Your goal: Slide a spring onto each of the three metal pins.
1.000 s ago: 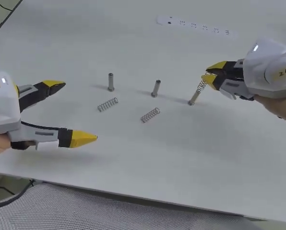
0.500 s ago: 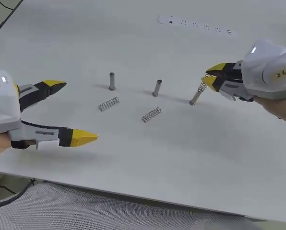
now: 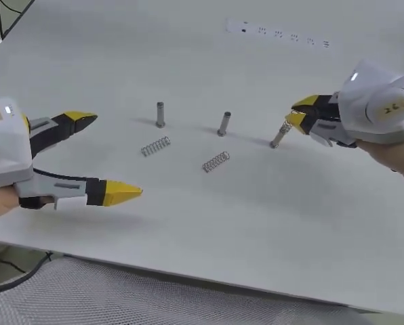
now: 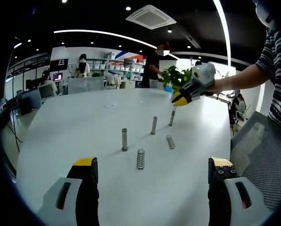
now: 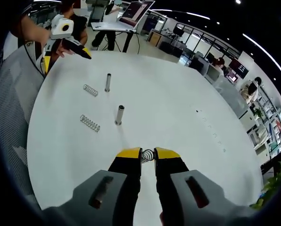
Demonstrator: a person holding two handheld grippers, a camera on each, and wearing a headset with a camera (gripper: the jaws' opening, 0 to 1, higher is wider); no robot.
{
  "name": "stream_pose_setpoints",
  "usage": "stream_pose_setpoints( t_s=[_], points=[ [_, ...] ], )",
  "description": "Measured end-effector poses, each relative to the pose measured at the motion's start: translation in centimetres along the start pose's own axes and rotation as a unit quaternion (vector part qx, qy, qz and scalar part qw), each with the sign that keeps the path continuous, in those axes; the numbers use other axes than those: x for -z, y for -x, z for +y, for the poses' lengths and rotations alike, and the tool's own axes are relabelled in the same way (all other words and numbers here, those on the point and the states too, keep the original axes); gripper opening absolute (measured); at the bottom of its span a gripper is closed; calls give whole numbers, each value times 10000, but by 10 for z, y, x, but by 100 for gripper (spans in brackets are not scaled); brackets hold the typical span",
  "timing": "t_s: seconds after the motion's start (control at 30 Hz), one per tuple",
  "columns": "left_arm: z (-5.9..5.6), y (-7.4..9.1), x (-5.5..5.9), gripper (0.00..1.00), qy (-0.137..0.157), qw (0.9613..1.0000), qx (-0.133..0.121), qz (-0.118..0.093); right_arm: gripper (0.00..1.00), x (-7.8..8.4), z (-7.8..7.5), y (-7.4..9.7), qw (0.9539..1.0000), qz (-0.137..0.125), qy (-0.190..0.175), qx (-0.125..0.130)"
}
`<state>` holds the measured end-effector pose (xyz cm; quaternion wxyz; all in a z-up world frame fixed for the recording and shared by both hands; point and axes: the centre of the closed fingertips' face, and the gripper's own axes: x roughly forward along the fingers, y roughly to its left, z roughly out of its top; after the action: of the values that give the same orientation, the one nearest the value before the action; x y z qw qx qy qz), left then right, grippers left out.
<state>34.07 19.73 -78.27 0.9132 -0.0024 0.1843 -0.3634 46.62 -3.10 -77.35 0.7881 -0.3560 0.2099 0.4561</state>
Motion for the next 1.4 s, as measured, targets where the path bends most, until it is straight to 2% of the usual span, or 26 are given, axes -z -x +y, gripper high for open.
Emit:
stream_pose_setpoints(
  t_s=[0.57,1.4],
  points=[
    [1,-1,0,97,-2,10000,-9,-8,12,13,6,-15,9997,191,-132,-125],
    [3,3,-3,96,-42,10000,-38,22,13,24,13,-24,9986,305,-395,-156]
  ],
)
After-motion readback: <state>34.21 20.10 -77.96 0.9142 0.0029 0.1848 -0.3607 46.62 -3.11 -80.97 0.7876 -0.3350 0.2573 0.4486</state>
